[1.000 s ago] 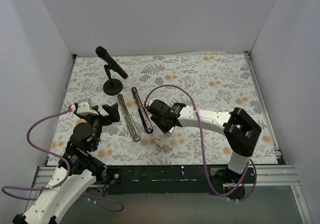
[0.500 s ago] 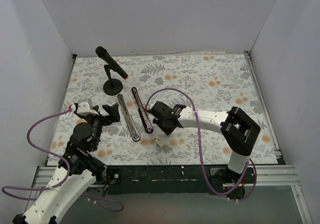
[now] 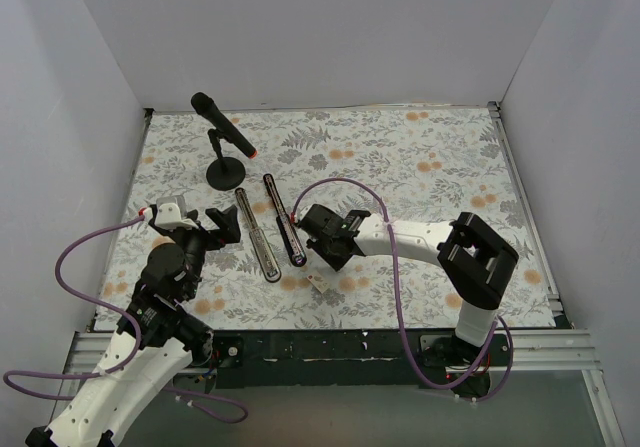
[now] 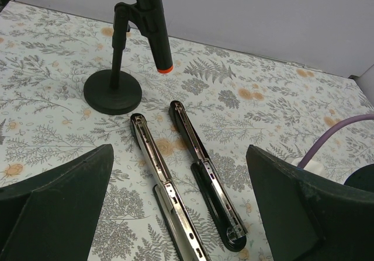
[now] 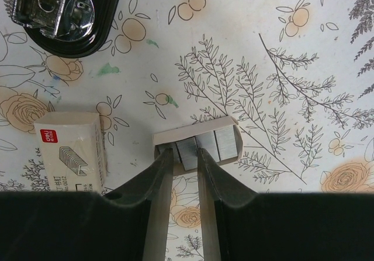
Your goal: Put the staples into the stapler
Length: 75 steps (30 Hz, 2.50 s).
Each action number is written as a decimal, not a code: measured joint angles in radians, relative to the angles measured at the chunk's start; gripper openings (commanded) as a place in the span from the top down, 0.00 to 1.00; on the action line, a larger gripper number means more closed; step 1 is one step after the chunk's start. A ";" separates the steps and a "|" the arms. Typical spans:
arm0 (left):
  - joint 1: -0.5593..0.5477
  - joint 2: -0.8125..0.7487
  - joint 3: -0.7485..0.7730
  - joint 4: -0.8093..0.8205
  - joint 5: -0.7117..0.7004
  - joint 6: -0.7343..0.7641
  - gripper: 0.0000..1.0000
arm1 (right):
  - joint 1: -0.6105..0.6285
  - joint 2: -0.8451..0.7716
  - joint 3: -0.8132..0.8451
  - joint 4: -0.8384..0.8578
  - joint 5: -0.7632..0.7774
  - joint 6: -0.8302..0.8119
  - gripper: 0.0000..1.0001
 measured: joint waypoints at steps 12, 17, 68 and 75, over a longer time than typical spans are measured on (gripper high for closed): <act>0.003 0.000 0.000 0.002 0.003 0.000 0.02 | 0.000 0.002 -0.001 0.001 -0.028 -0.035 0.69; 0.006 0.000 0.000 0.002 0.003 0.000 0.02 | -0.001 0.002 -0.001 0.002 -0.060 -0.061 0.76; 0.013 -0.005 0.000 0.002 0.015 0.000 0.02 | -0.005 -0.002 0.001 -0.010 -0.144 -0.113 0.70; 0.013 -0.005 0.000 0.002 0.015 0.000 0.02 | -0.004 0.019 0.010 -0.014 -0.140 -0.112 0.63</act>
